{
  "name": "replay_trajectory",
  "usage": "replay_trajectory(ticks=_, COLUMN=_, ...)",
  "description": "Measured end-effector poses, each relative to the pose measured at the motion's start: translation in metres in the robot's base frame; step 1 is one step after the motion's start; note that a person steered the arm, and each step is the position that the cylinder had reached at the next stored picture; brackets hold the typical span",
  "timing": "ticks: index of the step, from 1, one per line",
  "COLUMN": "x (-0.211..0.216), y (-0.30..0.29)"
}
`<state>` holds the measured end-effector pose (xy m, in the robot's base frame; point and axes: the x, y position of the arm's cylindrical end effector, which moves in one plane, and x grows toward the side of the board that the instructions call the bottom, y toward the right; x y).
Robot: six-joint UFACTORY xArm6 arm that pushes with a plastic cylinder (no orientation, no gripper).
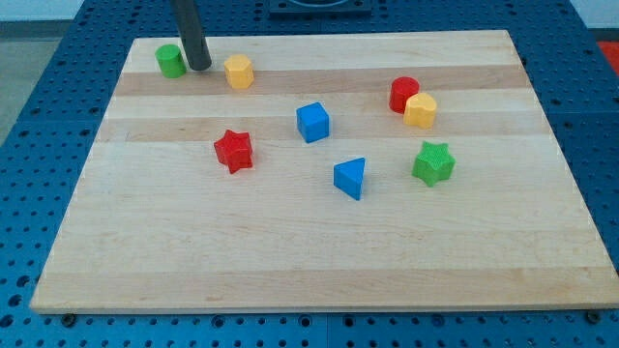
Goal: Slightly push the green circle towards the red star
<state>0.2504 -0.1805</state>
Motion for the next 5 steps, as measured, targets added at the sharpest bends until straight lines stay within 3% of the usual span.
replay_trajectory(ticks=2, x=-0.047, y=-0.015)
replay_trajectory(ticks=5, x=-0.058, y=-0.042)
